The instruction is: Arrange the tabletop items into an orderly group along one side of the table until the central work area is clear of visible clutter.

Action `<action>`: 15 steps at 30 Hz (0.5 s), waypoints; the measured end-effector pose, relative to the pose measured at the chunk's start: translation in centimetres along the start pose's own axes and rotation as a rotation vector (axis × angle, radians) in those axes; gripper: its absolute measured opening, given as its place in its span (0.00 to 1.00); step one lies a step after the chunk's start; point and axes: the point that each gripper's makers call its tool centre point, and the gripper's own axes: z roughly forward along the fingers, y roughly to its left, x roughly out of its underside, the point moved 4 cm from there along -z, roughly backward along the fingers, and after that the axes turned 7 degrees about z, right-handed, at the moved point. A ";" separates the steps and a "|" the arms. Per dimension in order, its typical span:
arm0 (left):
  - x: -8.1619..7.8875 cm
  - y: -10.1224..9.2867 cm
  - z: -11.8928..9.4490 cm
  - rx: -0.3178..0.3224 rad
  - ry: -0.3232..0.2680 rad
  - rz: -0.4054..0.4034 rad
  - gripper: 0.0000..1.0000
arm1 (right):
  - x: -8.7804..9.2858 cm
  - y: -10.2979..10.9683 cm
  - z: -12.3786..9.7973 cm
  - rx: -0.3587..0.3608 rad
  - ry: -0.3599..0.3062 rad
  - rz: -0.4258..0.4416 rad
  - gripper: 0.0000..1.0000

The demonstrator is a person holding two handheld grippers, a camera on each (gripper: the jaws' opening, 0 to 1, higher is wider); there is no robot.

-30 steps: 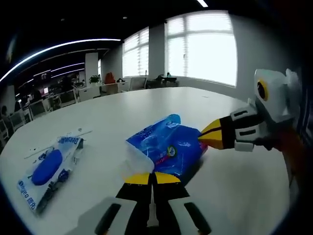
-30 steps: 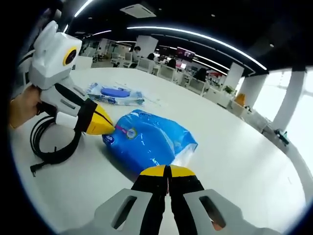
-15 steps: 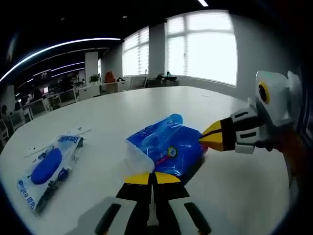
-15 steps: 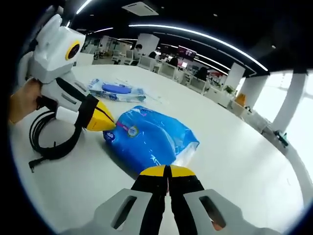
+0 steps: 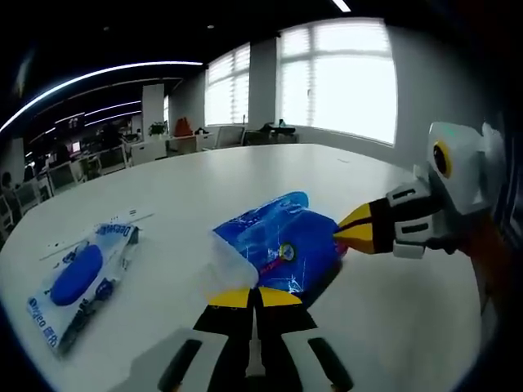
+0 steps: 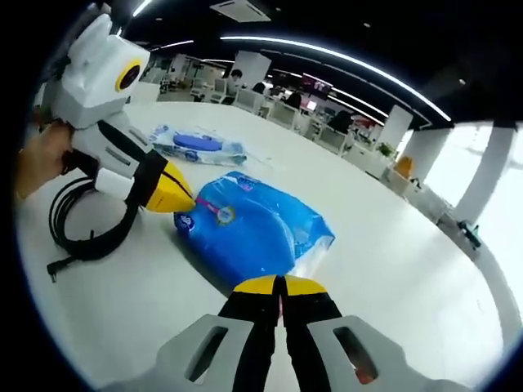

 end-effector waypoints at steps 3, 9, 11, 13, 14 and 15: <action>0.0 0.1 0.1 0.003 0.002 -0.006 0.00 | 0.0 -0.1 -0.1 0.014 -0.001 -0.004 0.02; -0.1 0.0 0.1 0.003 0.005 -0.004 0.00 | -0.1 -0.4 -0.3 0.030 -0.005 0.026 0.09; -0.1 0.0 0.1 0.004 0.004 -0.003 0.00 | -0.1 -0.5 -0.4 0.035 -0.005 0.033 0.13; -0.1 0.0 0.1 0.005 0.000 0.002 0.00 | -0.1 -0.6 -0.5 0.034 -0.011 0.043 0.18; -0.1 0.1 0.1 0.006 -0.001 0.002 0.00 | -0.1 -0.7 -0.5 0.035 -0.011 0.048 0.19; -0.1 0.1 0.0 0.007 -0.005 0.006 0.01 | 0.0 -0.7 -0.6 0.036 -0.011 0.046 0.19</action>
